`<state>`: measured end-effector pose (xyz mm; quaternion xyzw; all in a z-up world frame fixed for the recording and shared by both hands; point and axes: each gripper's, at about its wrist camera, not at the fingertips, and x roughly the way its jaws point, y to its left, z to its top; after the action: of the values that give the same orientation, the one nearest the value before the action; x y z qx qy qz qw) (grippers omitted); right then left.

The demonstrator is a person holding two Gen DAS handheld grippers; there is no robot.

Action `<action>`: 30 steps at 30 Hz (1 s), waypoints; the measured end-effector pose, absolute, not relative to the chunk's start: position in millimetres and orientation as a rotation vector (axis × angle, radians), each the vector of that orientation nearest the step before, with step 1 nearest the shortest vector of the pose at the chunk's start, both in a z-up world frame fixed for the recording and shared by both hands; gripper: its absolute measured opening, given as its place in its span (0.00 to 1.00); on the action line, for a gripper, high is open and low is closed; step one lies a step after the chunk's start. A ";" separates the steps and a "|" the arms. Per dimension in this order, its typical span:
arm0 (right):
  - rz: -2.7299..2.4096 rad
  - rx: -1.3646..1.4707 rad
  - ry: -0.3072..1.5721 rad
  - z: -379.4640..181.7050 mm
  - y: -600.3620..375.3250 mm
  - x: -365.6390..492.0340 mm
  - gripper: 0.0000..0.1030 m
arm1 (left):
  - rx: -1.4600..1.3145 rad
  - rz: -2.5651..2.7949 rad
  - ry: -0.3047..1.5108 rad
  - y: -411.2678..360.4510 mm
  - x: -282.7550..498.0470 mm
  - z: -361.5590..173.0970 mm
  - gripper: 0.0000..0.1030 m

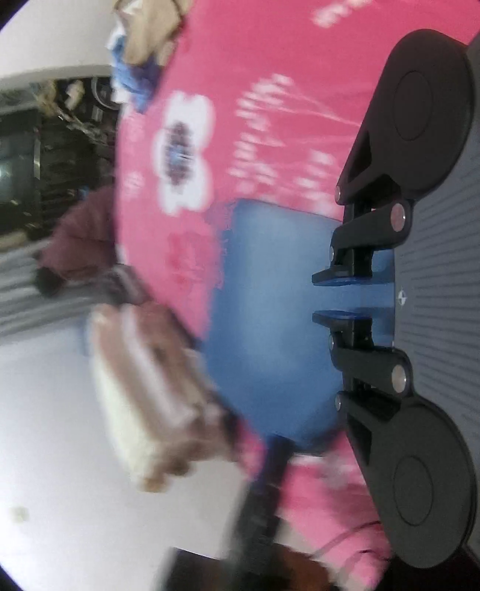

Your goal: Fold clothes

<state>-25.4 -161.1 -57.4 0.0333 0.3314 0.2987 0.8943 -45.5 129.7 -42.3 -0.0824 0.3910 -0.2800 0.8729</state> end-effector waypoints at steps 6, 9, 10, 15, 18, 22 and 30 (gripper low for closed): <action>0.519 0.058 0.708 -58.1 -133.3 71.4 0.18 | -0.161 -0.540 0.842 118.5 -9.6 -48.7 0.37; 0.464 0.018 0.757 -90.3 -116.0 105.9 0.18 | -0.130 -0.511 0.904 112.4 2.1 -72.1 0.37; 0.445 0.007 0.797 -105.6 -113.2 113.9 0.18 | -0.134 -0.515 0.902 113.6 0.3 -77.0 0.37; 0.431 0.003 0.806 -119.3 -113.7 122.0 0.18 | -0.175 -0.520 0.906 121.2 -0.3 -81.0 0.37; 0.416 0.126 0.799 -97.6 -132.6 107.5 0.21 | -0.147 -0.521 0.889 121.1 -6.0 -71.1 0.37; 0.507 0.326 0.837 -74.7 -159.1 49.4 0.23 | -0.103 -0.569 0.855 117.8 -29.3 -59.0 0.37; 0.664 0.137 0.960 -92.3 -128.3 -3.8 0.29 | -0.039 -0.521 0.860 103.5 -42.5 -72.6 0.39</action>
<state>-3.8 -128.3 -92.3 0.0647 0.4527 0.3131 0.8324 -42.5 103.5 -72.6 -0.0185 0.4119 -0.2497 0.8761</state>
